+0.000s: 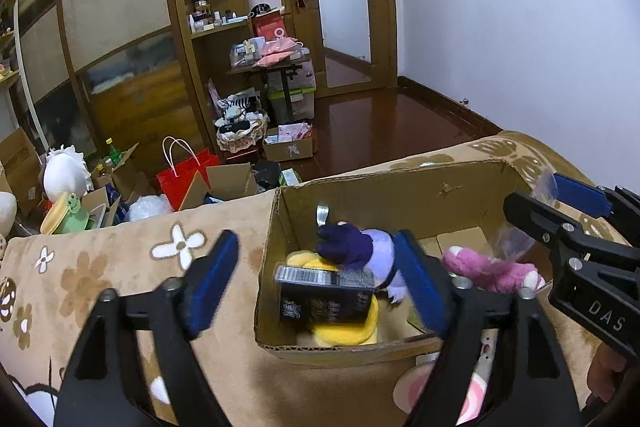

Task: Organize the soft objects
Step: 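Carry the black box and clear bag over the box and release both inside, then move both open grippers toward the swirl cake plush and white pompom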

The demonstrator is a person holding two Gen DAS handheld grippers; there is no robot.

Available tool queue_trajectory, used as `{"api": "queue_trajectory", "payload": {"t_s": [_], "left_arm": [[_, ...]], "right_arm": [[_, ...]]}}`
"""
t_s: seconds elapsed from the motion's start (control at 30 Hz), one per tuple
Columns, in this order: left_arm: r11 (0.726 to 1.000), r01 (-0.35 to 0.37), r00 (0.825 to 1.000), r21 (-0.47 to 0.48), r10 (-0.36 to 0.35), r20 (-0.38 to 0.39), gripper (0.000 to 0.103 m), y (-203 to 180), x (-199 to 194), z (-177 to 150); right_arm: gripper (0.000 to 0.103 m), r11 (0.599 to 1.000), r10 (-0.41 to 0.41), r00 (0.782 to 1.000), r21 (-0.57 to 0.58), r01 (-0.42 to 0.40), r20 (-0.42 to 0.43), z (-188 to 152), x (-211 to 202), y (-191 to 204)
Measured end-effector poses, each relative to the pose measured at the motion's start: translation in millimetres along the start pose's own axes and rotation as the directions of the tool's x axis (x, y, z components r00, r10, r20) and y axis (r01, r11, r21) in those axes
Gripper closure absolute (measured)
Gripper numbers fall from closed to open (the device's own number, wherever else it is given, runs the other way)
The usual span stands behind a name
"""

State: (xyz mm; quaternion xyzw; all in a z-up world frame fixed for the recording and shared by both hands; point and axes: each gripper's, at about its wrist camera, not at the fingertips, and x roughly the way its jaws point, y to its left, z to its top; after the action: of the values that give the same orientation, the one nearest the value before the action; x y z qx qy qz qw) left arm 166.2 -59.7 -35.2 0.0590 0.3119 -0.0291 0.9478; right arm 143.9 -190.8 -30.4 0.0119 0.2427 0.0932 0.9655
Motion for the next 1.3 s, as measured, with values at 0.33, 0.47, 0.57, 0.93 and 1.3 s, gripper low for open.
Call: {"api": "queue_trajectory", "payload": {"t_s": [0.33,0.47,0.57,0.93,1.3], "left_arm": [[1.0,-0.025,1.0,0.014,0.025,-0.005,0.008,2.6,-14.5,-7.1],[0.999,-0.038,0.999,0.018,0.038,-0.003,0.008,5.1,-24.3,-11.5],[0.999,-0.041,0.999,0.017,0.041,0.0,0.007,5.9,-34.6,-15.5],[0.999,-0.027,1.0,0.031,0.027,-0.009,0.004,1.8,-79.6,-29.4],[0.999,0.018,0.999,0.04,-0.016,-0.052,0.003,-7.3,-93.8,-48.5]], "right_arm": [[0.027,1.0,0.015,1.0,0.018,-0.015,-0.008,-0.4,-3.0,-4.5],[0.013,1.0,0.006,1.0,0.024,-0.007,0.025,3.9,-15.3,-5.7],[0.002,0.999,0.003,0.999,0.032,-0.004,0.039,7.0,-25.9,-7.0],[0.0,0.998,-0.011,1.0,0.067,0.009,0.019,5.5,-58.2,-13.0],[0.0,0.995,0.01,1.0,0.098,-0.007,-0.022,-12.3,-77.3,-14.2]]}}
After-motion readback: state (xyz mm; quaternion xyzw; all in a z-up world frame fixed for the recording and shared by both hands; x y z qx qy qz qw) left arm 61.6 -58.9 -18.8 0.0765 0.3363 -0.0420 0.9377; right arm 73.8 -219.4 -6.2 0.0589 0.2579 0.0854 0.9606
